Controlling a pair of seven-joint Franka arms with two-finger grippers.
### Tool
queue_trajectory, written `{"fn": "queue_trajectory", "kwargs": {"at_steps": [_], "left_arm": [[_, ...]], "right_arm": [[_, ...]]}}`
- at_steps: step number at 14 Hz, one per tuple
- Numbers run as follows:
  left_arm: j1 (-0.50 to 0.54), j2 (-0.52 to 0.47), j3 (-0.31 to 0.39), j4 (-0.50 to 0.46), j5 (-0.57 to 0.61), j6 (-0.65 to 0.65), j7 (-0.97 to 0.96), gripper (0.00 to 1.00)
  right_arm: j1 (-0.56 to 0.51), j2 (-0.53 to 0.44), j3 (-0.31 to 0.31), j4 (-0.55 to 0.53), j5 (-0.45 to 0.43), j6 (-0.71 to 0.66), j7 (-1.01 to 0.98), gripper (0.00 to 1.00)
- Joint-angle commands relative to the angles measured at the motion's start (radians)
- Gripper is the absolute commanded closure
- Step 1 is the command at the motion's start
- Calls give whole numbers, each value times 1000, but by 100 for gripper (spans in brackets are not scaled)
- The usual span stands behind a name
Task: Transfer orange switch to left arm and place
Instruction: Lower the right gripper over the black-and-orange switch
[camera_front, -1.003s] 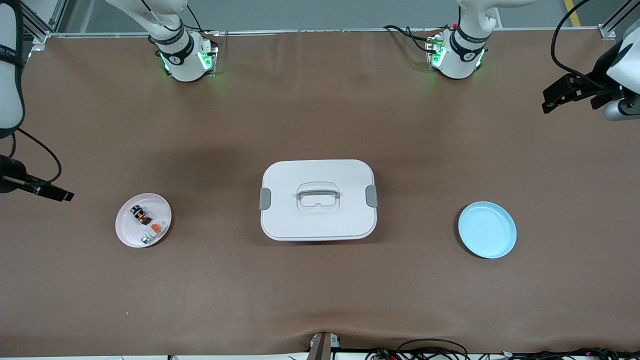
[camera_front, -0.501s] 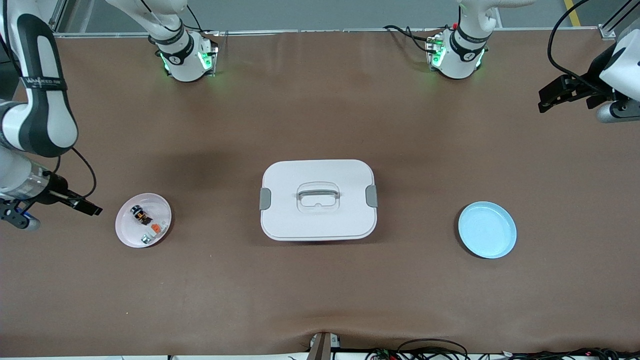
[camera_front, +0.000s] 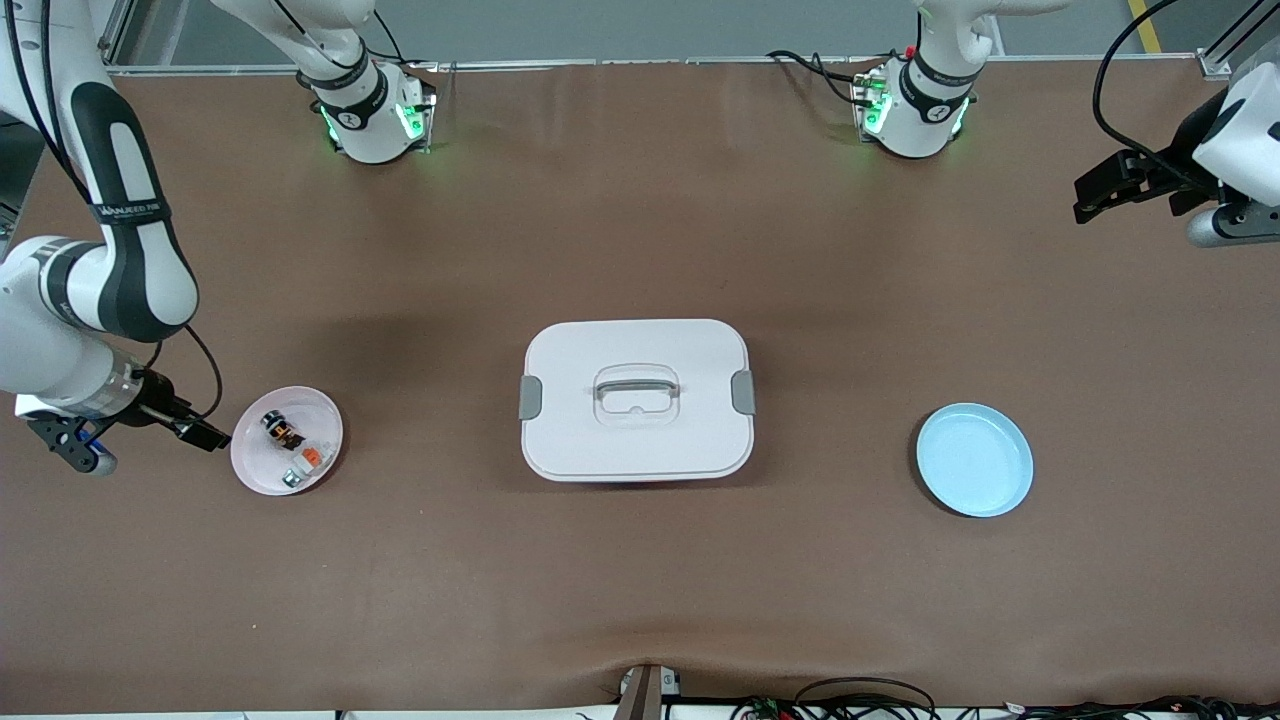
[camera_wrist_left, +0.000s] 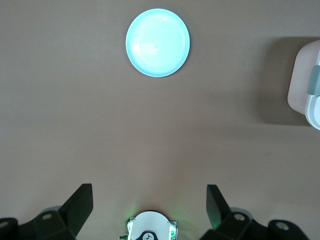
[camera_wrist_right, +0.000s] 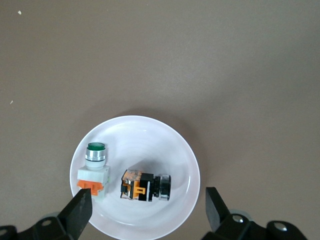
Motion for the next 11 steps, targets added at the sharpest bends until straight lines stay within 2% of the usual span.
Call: {"fn": "queue_trajectory", "kwargs": {"at_steps": [1, 11], "left_arm": [[-3, -8, -3, -3, 18, -8, -6, 0], [-7, -4, -3, -7, 18, -8, -6, 0]], "right_arm": [[18, 27, 1, -1, 10, 27, 48, 0], [12, 114, 3, -32, 11, 182, 63, 0]]}}
